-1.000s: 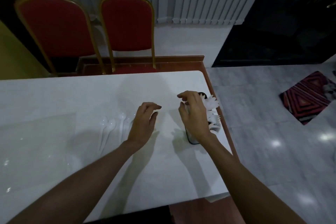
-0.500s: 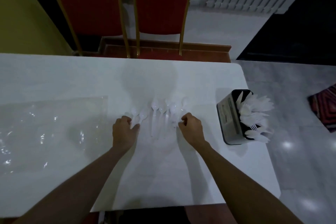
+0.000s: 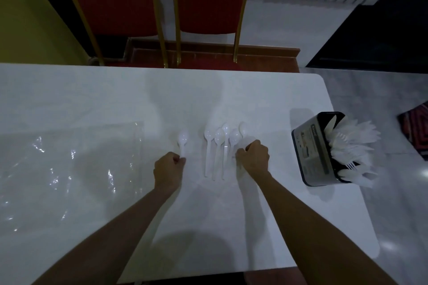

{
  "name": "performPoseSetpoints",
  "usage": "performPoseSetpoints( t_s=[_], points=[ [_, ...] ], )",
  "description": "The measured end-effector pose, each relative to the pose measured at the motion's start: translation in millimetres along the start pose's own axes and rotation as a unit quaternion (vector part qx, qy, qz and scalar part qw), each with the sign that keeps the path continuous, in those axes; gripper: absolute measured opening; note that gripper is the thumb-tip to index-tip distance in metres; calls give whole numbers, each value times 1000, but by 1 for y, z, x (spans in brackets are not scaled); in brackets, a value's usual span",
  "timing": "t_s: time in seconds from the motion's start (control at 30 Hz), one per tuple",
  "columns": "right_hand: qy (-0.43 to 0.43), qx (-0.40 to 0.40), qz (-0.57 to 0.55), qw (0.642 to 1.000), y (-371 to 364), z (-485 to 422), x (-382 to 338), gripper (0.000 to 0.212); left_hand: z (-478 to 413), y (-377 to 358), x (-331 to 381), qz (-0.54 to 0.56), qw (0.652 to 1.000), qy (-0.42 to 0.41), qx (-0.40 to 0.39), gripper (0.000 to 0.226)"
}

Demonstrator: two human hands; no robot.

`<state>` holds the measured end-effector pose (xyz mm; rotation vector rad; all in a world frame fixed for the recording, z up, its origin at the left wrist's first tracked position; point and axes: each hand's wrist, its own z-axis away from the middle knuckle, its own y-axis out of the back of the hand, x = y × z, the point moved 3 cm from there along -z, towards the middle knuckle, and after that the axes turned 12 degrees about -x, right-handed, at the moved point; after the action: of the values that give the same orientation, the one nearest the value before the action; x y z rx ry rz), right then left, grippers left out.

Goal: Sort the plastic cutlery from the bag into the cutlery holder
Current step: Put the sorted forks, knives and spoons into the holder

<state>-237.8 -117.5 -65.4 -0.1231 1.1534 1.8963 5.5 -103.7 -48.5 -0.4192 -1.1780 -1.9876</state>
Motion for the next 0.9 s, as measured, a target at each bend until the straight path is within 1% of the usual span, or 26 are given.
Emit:
performPoseSetpoints(
  t_s=[0.07,0.13,0.23,0.33,0.43,0.5,0.57,0.6,0.67,0.73,0.83,0.9],
  points=[
    [-21,-7,-19,1000,-1,4,7,30,-4,3,8,36,999,-3,-3,19],
    [-29,-8,-32,999,-2,11,10,38,-9,1,21,72,997,-12,-27,18],
    [-1,-1,-41,999,-7,20,6,37,-18,-11,37,70,995,-24,-59,19],
    [4,-23,-46,999,-15,24,-3,24,-21,-25,47,61,995,-3,-77,22],
    [-11,-36,-61,997,-21,21,-9,38,-19,-36,50,25,995,13,-97,37],
    [-7,-44,-53,998,-21,18,-12,37,-19,-38,51,13,994,22,-110,42],
    [5,-59,-36,998,-19,15,-16,29,-20,-36,52,-5,992,18,-124,30],
    [9,-66,-32,997,-18,14,-17,29,-21,-34,52,-12,991,14,-130,23],
    [9,-78,-38,996,-14,12,-19,35,-21,-30,48,-12,990,10,-137,14],
    [12,-72,-49,996,-9,9,-20,35,-22,-26,42,-6,990,10,-141,13],
    [32,-58,-81,995,-4,7,-26,23,-22,-21,35,7,990,12,-141,13],
    [39,-77,-81,993,-6,7,-32,25,-23,-19,32,17,988,14,-152,16]
  ],
)
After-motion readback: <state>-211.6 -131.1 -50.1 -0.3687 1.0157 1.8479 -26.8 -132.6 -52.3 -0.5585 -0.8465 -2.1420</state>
